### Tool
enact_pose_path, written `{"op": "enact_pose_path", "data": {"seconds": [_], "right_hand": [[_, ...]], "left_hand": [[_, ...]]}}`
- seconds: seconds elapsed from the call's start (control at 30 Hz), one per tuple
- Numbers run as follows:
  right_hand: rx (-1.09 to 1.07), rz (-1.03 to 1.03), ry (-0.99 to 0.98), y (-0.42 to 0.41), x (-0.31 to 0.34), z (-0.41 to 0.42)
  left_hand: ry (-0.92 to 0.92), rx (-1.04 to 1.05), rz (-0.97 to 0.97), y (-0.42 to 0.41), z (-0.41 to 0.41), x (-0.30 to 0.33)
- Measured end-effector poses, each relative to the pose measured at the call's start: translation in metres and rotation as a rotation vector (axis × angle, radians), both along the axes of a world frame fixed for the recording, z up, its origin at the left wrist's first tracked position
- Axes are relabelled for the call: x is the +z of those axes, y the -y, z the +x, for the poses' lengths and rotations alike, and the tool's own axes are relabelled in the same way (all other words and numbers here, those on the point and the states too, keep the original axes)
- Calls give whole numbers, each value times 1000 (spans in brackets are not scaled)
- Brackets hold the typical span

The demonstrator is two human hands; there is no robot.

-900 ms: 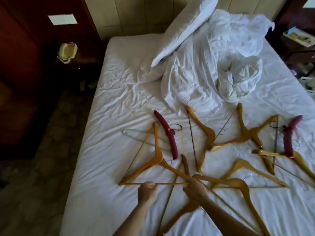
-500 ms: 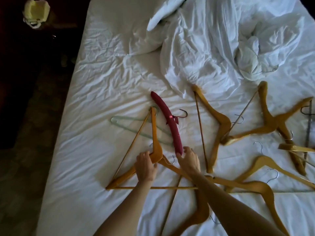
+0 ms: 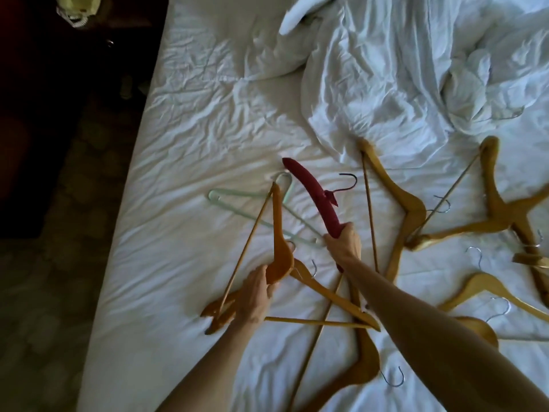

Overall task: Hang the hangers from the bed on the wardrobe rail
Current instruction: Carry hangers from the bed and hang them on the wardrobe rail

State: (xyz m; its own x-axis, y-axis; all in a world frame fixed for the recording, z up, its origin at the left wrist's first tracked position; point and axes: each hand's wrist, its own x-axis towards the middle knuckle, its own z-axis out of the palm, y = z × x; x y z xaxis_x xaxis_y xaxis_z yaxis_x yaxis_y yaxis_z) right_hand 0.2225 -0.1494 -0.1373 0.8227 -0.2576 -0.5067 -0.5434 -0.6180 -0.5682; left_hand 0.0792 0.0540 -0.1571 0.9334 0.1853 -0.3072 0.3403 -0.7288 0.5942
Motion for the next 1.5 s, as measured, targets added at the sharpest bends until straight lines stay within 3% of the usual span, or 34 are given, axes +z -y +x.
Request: {"op": "enact_pose_path", "data": {"seconds": [0.1, 0.3, 0.47, 0.67, 0.83, 1.0, 1.17, 1.5], "right_hand": [[-16, 83, 15, 7, 51, -38], [82, 104, 148, 5, 188, -136], [202, 325, 171, -19, 275, -203], [581, 468, 102, -76, 332, -279], [972, 511, 55, -141, 371, -367], [1230, 586, -32, -226, 391, -472], [1435, 595, -66, -332, 403, -584], [1674, 613, -179, -510, 431, -781]], "left_hand": [[-59, 80, -152, -3, -11, 61], [29, 441, -528, 3, -52, 196], [212, 621, -633, -2, -117, 288], [334, 870, -595, -21, -236, 356], [427, 1125, -580, -54, -363, 392], [559, 1342, -497, -96, -489, 415], [599, 1513, -370, -163, -610, 409], [765, 1716, -350, -293, -797, 412]]}}
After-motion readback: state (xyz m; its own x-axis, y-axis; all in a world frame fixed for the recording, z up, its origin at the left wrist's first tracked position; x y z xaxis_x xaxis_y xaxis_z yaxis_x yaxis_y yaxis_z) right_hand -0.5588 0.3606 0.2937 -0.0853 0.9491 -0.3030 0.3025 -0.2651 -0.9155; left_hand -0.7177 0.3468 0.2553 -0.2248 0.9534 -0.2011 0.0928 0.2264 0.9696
